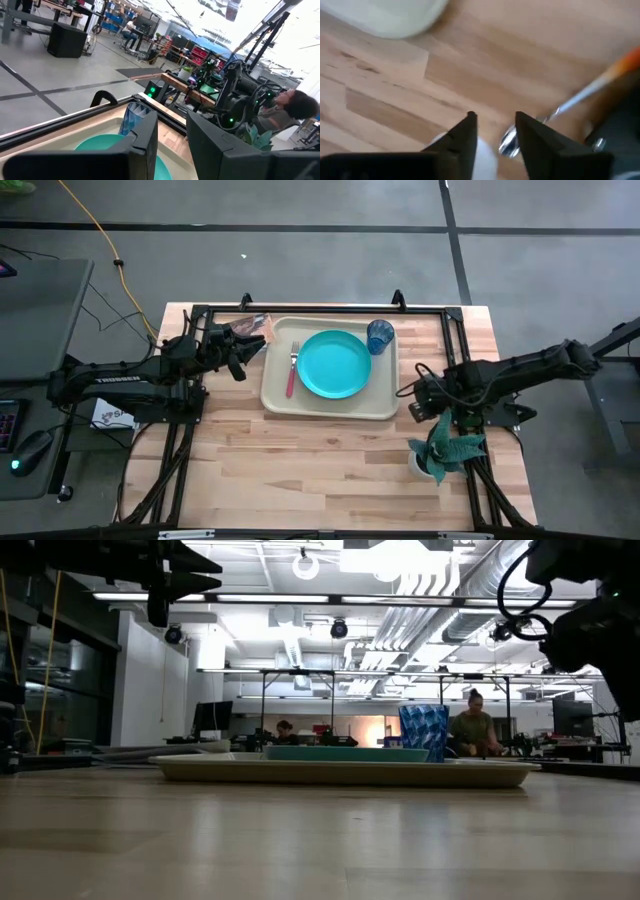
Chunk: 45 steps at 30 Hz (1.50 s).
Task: Pick and place plate/cup/fork/spoon on tray
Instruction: Put the orange spoon on the gray tray
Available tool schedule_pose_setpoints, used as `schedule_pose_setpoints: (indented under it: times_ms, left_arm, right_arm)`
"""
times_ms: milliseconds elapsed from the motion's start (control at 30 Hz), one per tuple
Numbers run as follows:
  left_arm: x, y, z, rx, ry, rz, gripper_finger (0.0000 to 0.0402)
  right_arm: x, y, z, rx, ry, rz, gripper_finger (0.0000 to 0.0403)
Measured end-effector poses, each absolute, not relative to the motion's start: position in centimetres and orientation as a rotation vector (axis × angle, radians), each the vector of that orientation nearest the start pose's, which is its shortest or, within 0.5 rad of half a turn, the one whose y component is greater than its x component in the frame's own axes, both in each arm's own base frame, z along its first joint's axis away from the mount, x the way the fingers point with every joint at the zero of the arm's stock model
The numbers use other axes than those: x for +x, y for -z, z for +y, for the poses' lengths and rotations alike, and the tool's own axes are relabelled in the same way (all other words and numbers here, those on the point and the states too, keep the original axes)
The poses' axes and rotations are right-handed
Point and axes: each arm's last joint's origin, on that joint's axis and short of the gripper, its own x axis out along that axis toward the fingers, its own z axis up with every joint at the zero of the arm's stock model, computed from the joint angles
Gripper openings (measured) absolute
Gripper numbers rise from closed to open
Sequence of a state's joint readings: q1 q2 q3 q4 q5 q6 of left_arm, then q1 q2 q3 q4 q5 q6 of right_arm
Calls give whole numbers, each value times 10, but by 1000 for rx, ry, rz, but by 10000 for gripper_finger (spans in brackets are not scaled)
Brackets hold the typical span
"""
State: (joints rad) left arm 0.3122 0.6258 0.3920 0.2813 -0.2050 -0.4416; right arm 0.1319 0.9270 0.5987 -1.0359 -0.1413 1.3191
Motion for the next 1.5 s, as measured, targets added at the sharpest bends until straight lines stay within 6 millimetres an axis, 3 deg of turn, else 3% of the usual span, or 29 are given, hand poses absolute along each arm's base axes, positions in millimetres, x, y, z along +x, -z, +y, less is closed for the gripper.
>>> schedule_pose_setpoints:
  times_ms: [133,267,533,700,800,1067,1233,1500]
  left_arm:
    - [145,-264,53,-432,-495,-156,85]
    - [145,-261,52,-486,-480,-139,85]
    - [145,-255,52,-513,-494,-82,85]
    - [145,-253,52,-514,-499,-63,85]
    - [145,-253,52,-514,-499,-63,85]
    - [145,-253,52,-515,-488,-60,85]
    - [145,-253,52,-515,-486,-60,85]
    - [145,-254,52,-515,-485,-64,85]
  right_arm:
    - [132,-196,23,1304,810,1348,163]
    - [136,-190,27,1412,898,1429,169]
    - [151,-164,32,1422,1309,1399,169]
    - [157,-146,36,1346,1437,1480,169]
    - [159,-137,36,1274,1525,1428,169]
    - [157,-119,36,1232,1525,1477,169]
    - [153,-122,35,1230,1545,1408,168]
    - [153,-128,30,1207,1361,1229,148]
